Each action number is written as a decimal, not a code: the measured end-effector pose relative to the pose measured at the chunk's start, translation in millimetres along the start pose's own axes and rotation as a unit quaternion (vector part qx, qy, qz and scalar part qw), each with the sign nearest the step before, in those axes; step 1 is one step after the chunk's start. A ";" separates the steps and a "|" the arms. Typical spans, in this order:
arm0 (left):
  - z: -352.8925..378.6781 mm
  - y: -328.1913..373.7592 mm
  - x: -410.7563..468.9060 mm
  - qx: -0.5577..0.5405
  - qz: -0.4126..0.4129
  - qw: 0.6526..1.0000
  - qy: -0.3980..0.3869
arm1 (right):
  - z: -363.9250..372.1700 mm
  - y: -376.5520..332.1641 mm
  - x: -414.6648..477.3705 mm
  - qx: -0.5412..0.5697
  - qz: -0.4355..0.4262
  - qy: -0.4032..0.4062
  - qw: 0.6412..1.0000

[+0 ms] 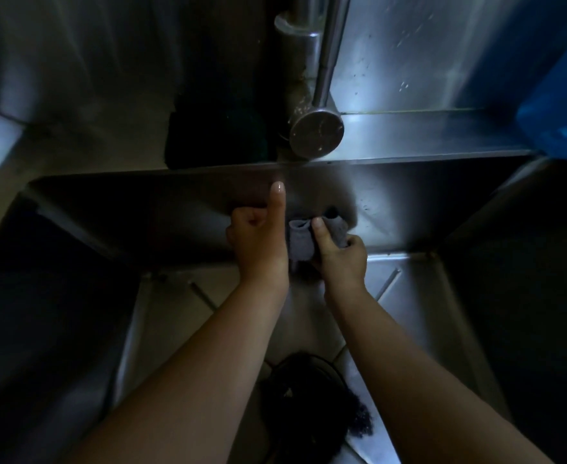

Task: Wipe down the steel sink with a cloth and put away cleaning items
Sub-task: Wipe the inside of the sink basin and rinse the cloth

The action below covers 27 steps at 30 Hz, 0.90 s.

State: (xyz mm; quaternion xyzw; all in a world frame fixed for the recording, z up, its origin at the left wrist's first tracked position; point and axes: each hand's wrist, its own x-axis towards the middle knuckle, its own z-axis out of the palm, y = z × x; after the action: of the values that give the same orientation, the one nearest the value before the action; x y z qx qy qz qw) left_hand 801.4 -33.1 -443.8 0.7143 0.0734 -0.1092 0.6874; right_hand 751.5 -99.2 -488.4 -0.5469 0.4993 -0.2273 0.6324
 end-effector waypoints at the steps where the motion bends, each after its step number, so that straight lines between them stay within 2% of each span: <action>1: 0.6 0.8 -0.4 0.000 -0.006 1.000 0.001 | -3.4 -8.3 -1.3 0.012 -0.011 -0.001 1.000; 5: 1.7 1.1 -2.0 -0.012 -0.022 1.000 0.003 | -11.7 -42.4 -15.5 0.102 -0.042 -0.025 0.994; 9: 3.8 -0.5 -2.6 -0.031 -0.023 0.999 0.008 | -7.1 -64.2 -24.1 0.158 -0.036 -0.002 0.987; 13: 3.6 -1.9 -3.5 -0.039 -0.014 0.999 -0.005 | -1.4 -57.1 -18.9 0.117 -0.044 0.035 0.992; 23: 3.7 -2.5 0.5 -0.014 -0.010 1.000 0.000 | -9.2 12.5 15.6 -0.068 0.023 0.026 0.997; 27: 4.3 -1.5 -2.1 0.002 -0.012 1.000 0.004 | -15.5 7.8 11.7 -0.028 0.016 0.004 0.999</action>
State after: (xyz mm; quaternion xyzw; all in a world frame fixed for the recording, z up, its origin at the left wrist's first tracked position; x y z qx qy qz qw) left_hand 798.8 -37.3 -444.9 0.7154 0.0842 -0.1149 0.6841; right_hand 740.5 -113.8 -498.6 -0.5553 0.5168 -0.2049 0.6185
